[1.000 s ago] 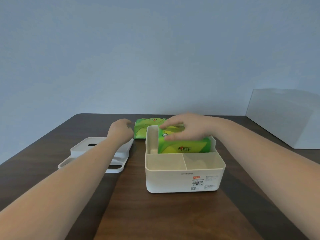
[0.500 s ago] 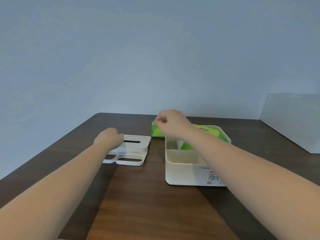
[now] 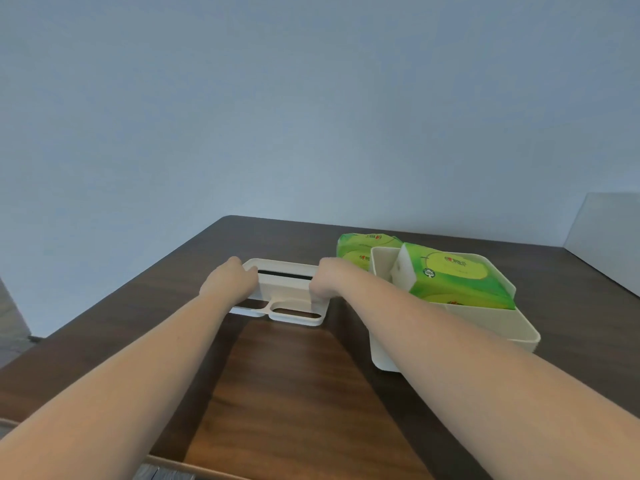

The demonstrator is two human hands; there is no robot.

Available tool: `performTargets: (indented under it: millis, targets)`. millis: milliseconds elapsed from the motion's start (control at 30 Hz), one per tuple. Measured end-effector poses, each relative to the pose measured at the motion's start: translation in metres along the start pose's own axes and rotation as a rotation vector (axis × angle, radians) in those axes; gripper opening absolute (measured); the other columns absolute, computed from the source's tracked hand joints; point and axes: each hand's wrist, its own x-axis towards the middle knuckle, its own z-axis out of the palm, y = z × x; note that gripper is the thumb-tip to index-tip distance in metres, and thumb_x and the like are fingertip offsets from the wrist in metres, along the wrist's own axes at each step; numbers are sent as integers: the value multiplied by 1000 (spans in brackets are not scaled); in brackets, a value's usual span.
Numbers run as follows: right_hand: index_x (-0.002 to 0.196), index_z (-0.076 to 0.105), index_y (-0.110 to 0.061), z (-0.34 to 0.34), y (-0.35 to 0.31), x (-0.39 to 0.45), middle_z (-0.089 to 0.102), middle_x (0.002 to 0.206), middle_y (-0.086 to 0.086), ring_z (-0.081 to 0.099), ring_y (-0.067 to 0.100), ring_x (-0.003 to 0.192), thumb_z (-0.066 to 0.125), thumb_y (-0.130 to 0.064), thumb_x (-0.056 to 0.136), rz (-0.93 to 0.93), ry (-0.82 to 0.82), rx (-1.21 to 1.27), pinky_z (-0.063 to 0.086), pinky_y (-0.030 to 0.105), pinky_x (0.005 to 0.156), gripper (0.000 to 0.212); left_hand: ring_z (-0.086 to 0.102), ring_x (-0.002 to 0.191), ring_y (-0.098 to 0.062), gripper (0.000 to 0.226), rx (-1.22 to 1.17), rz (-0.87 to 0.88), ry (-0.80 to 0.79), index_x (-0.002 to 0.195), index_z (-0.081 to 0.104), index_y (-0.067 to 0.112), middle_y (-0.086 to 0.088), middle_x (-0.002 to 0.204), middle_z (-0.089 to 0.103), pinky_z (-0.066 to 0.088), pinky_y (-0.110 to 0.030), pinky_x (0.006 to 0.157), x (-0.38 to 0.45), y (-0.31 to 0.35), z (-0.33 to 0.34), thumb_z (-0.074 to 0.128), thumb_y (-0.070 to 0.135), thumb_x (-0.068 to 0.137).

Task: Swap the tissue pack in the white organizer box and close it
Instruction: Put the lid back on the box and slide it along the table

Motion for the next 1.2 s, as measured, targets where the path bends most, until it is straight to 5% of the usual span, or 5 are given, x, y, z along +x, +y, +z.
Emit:
performTargets:
  millis: [167, 267, 367, 567, 1200]
  targets:
    - [123, 55, 3, 2, 2, 1, 60, 114, 20, 45, 23, 59, 43, -10, 97, 16, 10, 294, 31, 23, 48, 32, 52, 81, -28, 38, -25, -22, 36, 119, 52, 0, -6, 84, 53, 38, -32, 67, 0, -2, -3, 46, 26, 91]
    - [127, 54, 2, 5, 3, 2, 53, 84, 13, 58, 32, 88, 49, -9, 93, 44, 81, 499, 34, 25, 51, 36, 49, 72, -26, 38, -49, -41, 67, 117, 55, -3, -8, 75, 54, 36, -29, 58, -4, -2, -7, 48, 20, 88]
    - [131, 50, -1, 5, -2, 0, 53, 124, 16, 59, 36, 112, 50, -8, 91, 92, 165, 562, 46, 31, 64, 40, 53, 71, -29, 35, -114, -58, 117, 108, 61, -3, -15, 81, 61, 40, -29, 59, -9, -2, -18, 47, 23, 88]
    - [120, 51, 0, -23, 20, -14, 63, 106, 13, 54, 30, 87, 54, -10, 87, 51, 371, 615, 40, 29, 68, 35, 41, 50, -23, 31, -306, -7, 200, 57, 37, 14, -1, 54, 40, 28, -26, 50, -32, 21, -48, 48, 23, 84]
    - [66, 44, -10, -45, 190, -78, 43, 62, 5, 40, 20, 50, 49, -9, 83, 324, 523, 588, 26, 25, 44, 18, 50, 53, -26, 23, -339, 216, -35, 57, 50, 13, -4, 50, 54, 44, -27, 57, -109, 153, 0, 49, 16, 80]
